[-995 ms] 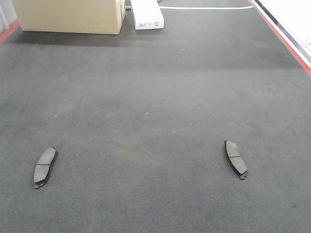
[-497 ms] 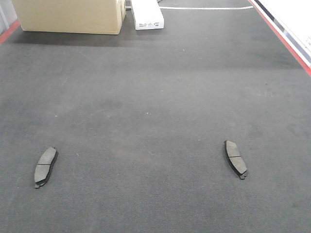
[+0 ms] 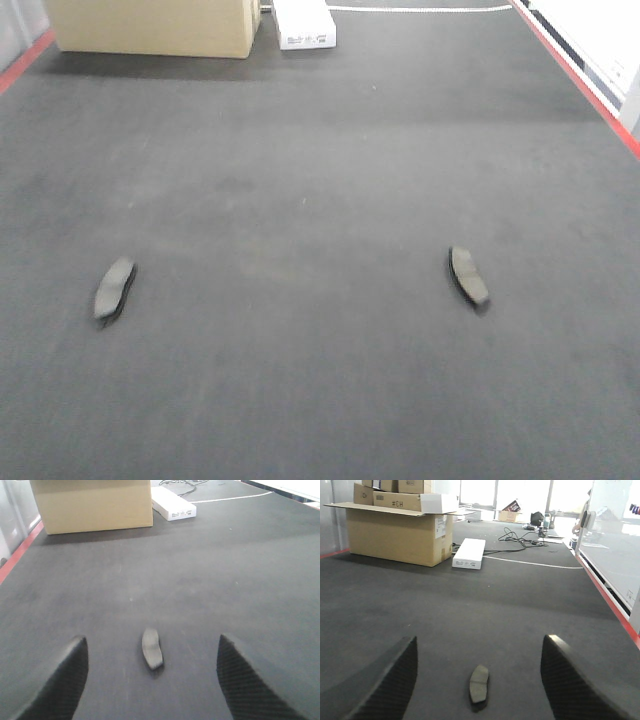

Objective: Move and align brake pads A on conveyor
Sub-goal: 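Back the base away from the conveyor belt and turn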

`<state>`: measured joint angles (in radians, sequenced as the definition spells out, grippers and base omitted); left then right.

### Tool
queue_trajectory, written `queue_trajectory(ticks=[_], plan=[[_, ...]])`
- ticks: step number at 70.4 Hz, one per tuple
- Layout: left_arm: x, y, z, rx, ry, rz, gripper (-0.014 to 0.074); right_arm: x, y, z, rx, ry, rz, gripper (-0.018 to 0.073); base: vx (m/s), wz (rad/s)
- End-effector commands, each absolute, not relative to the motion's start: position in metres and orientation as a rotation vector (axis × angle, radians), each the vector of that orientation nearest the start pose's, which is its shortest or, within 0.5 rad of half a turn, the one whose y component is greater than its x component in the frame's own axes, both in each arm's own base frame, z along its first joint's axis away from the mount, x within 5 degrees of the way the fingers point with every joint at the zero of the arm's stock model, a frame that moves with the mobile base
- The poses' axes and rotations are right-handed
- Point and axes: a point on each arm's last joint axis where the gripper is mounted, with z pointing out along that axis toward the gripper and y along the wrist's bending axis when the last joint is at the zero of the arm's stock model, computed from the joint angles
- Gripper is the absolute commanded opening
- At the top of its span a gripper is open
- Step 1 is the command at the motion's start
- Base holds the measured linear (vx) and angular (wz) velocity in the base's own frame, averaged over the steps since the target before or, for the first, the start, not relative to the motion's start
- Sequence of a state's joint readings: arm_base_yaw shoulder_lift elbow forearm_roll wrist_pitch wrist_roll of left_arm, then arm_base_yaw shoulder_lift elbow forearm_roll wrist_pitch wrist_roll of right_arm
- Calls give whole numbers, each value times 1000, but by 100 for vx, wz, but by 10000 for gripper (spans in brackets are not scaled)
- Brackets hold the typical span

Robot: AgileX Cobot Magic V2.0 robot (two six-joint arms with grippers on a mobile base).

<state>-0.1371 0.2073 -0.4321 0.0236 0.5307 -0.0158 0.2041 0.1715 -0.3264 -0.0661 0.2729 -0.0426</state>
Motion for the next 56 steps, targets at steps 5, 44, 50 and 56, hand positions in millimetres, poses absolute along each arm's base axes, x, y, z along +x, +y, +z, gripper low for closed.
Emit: queue_trajectory(ticks=[5, 44, 50, 56], plan=[[53, -7, 309, 113, 1709, -103, 524, 56, 10, 303, -231, 1493, 57, 497, -32, 6], [53, -7, 309, 113, 1710, -103, 524, 56, 10, 303, -231, 1492, 57, 497, -41, -1], [53, -7, 309, 113, 1710, -103, 524, 56, 10, 303, -231, 1492, 57, 497, -41, -10], [53, -7, 309, 113, 1710, -103, 524, 56, 10, 303, -231, 1492, 57, 497, -41, -8]])
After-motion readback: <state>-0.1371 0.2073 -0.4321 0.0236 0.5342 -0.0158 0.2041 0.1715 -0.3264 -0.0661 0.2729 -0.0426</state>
